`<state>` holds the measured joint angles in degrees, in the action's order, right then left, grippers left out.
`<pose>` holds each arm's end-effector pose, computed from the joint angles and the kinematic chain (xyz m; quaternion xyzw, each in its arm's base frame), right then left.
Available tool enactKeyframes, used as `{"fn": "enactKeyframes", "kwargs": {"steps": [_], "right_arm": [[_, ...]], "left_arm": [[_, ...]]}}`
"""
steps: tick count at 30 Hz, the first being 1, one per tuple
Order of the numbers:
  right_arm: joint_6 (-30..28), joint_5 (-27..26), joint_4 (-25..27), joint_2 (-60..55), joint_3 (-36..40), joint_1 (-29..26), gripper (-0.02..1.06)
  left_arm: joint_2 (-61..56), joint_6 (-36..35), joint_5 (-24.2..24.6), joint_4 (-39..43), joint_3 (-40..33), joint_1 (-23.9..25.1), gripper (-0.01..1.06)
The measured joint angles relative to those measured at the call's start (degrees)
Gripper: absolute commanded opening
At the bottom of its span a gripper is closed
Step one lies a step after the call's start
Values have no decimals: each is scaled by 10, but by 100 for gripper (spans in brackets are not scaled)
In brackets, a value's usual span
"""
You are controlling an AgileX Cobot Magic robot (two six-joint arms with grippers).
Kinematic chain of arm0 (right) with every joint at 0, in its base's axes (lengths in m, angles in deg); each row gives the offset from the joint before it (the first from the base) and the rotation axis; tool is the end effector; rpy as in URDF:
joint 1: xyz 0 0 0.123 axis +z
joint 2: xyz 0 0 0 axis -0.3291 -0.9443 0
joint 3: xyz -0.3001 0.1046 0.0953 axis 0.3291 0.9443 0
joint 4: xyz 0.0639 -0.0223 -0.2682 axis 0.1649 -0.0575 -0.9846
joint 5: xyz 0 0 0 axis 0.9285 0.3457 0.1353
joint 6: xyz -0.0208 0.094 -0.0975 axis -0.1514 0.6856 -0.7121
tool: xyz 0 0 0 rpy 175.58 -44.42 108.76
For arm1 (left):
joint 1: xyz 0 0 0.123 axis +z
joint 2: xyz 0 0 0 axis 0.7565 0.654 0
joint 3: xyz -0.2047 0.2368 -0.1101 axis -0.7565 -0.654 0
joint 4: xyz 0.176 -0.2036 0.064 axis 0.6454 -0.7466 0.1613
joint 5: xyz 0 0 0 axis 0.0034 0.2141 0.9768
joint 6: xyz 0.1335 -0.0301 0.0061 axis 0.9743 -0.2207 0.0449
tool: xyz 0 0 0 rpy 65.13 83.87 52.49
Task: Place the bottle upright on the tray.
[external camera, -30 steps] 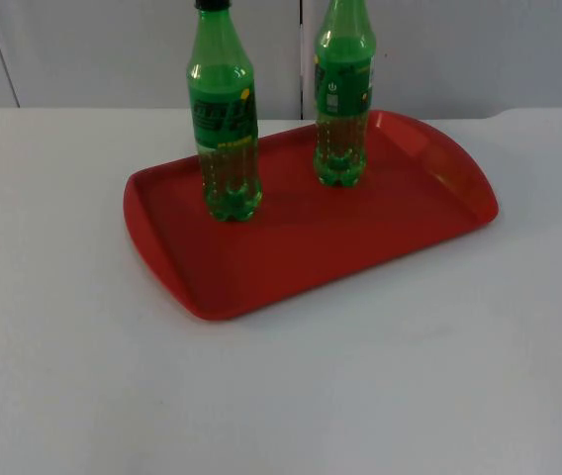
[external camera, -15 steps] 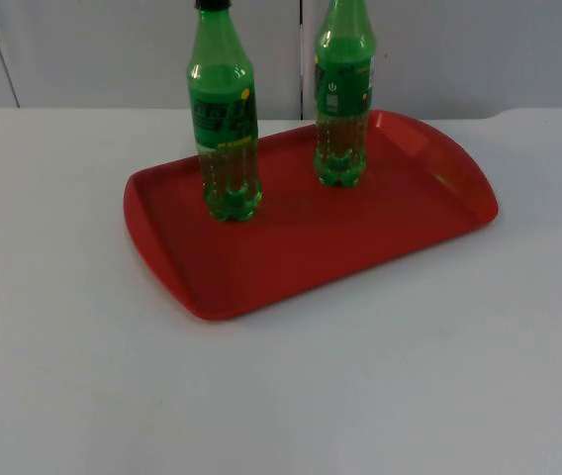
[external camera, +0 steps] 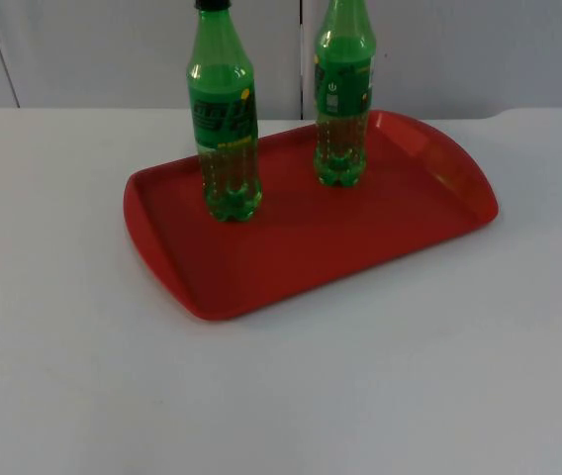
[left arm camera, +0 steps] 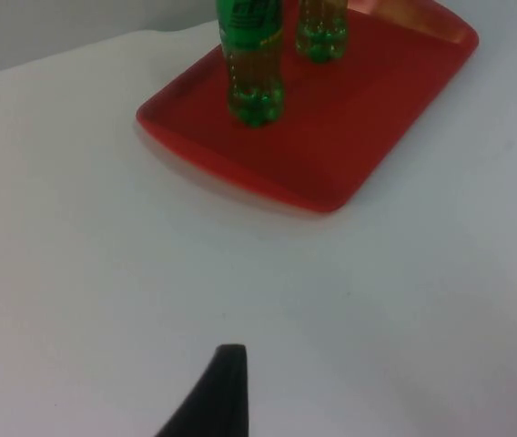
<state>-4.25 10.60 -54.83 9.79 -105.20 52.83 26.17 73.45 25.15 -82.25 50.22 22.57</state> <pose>0.0114 -0.0026 0.2776 -0.2265 0.8167 0.1302 0.5145 0.0089 -0.0055 0.2646 0.2060 0.8348 -0.1164 0.4971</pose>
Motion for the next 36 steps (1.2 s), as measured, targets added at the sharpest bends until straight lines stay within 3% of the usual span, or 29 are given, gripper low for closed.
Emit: {"fn": "enactKeyframes", "kwargs": {"steps": [36], "right_arm": [[-19,7,6,0,7,0,105]], "left_arm": [[0,0,0,0,0,0,105]]}}
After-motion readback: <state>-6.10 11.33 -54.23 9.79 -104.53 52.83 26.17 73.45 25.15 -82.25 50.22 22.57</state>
